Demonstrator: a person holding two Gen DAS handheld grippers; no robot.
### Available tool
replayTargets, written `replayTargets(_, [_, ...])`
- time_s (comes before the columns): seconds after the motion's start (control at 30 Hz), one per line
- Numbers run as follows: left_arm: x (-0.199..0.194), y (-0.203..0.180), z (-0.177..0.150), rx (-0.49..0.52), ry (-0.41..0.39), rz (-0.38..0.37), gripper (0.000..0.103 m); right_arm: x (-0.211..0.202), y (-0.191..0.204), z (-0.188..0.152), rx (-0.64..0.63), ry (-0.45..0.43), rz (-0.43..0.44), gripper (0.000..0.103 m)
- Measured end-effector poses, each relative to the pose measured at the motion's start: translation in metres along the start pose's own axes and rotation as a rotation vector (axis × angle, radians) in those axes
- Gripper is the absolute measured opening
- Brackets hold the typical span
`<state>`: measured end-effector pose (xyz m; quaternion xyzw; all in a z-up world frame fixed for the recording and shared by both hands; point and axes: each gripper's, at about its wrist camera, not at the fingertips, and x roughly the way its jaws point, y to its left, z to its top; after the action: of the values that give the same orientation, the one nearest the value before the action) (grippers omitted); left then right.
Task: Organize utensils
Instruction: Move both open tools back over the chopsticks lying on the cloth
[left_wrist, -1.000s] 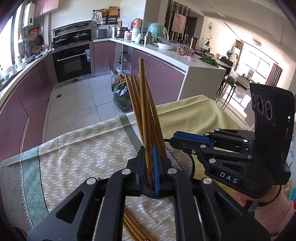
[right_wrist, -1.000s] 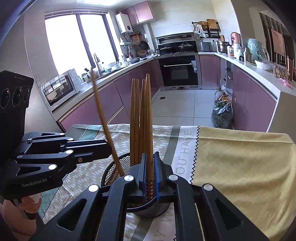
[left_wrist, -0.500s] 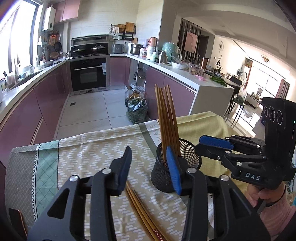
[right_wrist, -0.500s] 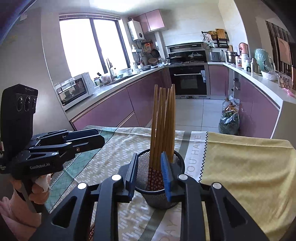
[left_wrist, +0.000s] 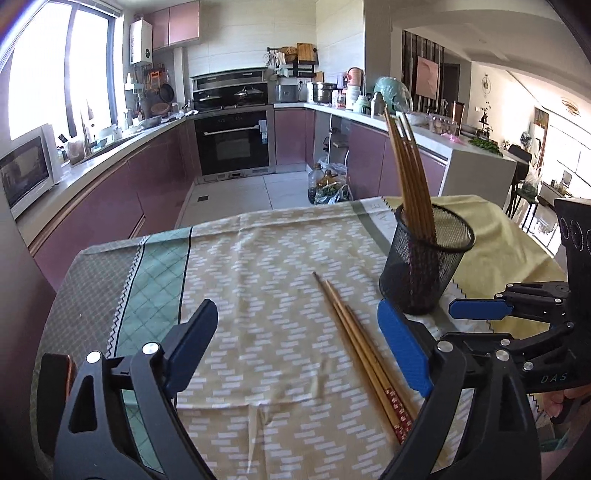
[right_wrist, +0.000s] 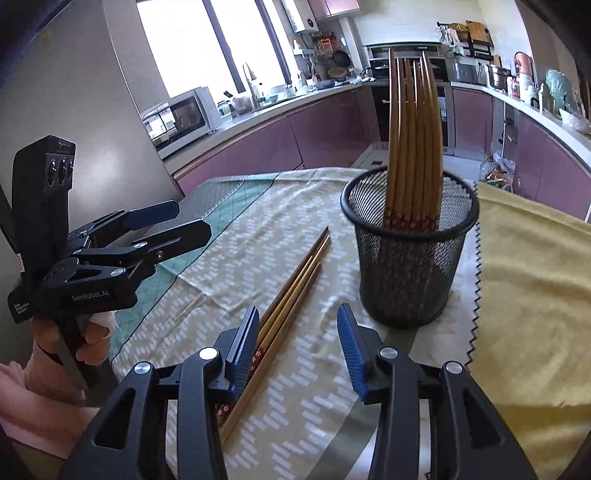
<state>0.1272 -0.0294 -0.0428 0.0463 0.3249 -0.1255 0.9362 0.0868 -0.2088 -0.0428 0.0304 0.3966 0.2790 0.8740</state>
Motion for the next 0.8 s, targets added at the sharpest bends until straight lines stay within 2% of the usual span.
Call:
replayTargets(0.17, [0.009, 0.003, -0.022, -0.008, 0.061, 0.000, 0.086, 0.018, 0.013, -0.014, -0.001, 0.055, -0.002, 0.042])
replayTargets(0.4, [0.023, -0.001, -0.037, -0.022, 0.122, -0.011, 0.082, 0.025, 0.022, -0.026, -0.004, 0.083, -0.022, 0.042])
replayTargets(0.8, [0.038, -0.005, -0.046, -0.011, 0.179, -0.029, 0.078, 0.037, 0.029, -0.029, -0.036, 0.112, -0.065, 0.041])
